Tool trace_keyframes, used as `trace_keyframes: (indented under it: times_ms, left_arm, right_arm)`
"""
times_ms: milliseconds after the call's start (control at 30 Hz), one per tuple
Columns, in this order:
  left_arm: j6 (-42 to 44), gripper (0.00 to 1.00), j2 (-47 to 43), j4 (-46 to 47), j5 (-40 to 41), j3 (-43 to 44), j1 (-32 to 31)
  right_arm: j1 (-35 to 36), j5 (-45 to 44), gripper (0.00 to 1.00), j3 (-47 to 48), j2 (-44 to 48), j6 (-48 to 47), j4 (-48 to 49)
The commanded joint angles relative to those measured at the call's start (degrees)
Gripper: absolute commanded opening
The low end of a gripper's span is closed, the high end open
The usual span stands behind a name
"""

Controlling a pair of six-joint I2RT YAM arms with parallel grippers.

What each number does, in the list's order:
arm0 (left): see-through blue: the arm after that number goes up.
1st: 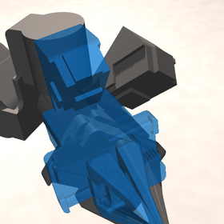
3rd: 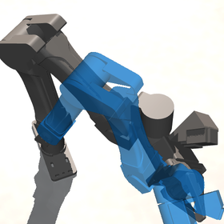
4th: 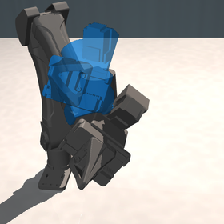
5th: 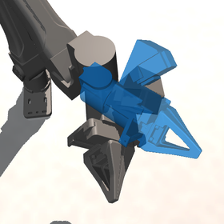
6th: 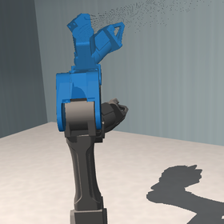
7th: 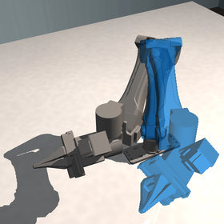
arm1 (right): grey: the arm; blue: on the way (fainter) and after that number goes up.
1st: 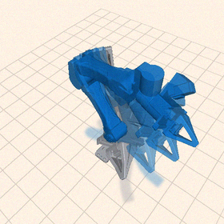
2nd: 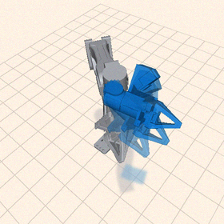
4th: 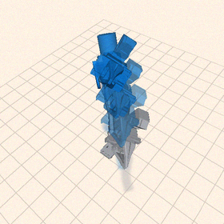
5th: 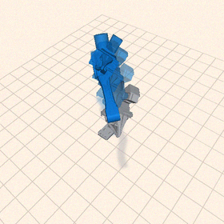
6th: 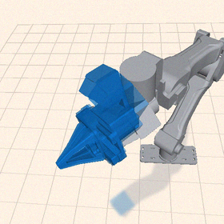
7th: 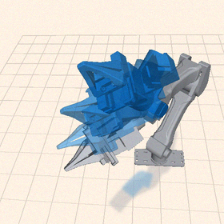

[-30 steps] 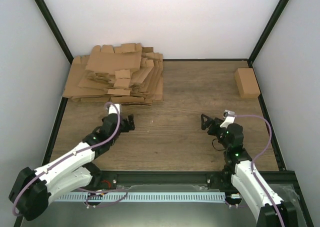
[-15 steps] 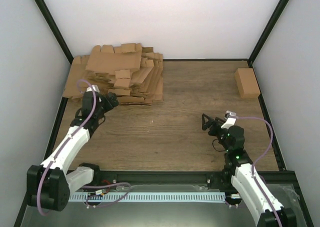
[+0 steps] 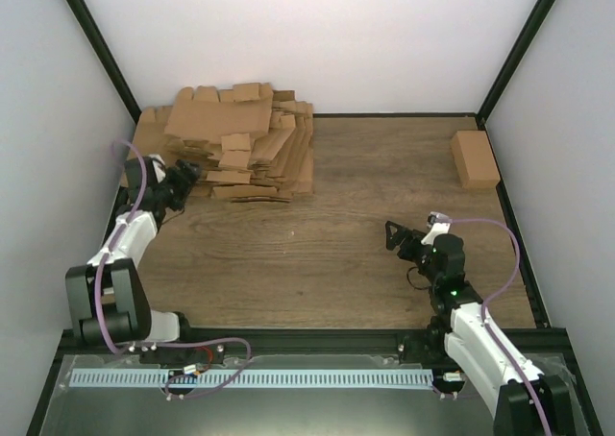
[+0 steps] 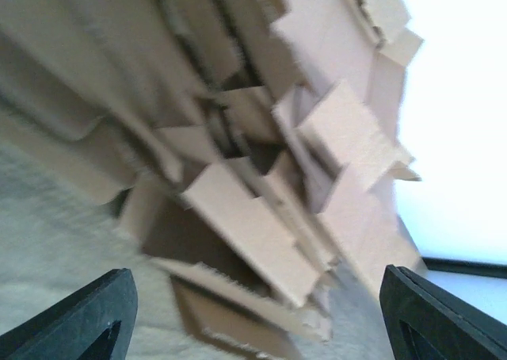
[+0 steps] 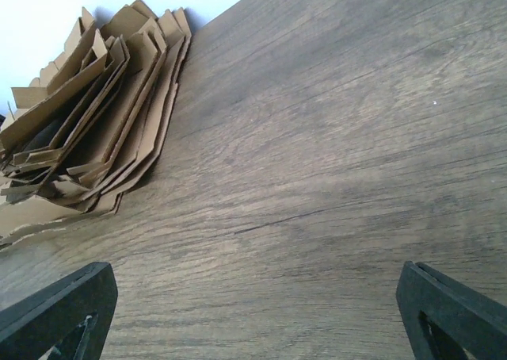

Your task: Fold the paper box

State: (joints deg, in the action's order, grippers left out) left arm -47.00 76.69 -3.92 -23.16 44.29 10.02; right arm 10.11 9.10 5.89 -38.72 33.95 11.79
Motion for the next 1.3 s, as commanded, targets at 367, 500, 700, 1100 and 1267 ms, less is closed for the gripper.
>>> trace_keyframes:
  times_ms: [367,500,700,1100,1267]
  left_arm:
    - [-8.30,0.53,21.03,-4.47,-1.15,30.07,-0.34]
    - [-9.34,0.51,26.10,-5.83,1.87,35.41,-1.41]
    - [-8.28,0.48,32.78,-9.52,1.66,44.97,-4.18]
    - [-13.65,0.42,37.29,-14.35,10.33,46.48,-8.70]
    - [-15.20,0.43,39.14,-14.63,9.53,46.07,-8.83]
  right_arm:
    - [0.44,-0.40,1.00,2.15,0.94,1.33,0.58]
    - [0.42,-0.75,1.00,2.11,1.31,1.30,0.34]
    - [0.43,-1.03,1.00,2.02,1.56,1.38,0.25]
    - [0.39,-1.28,1.00,2.01,1.72,1.62,0.00]
    - [0.43,-1.35,1.00,2.11,1.96,1.64,-0.17]
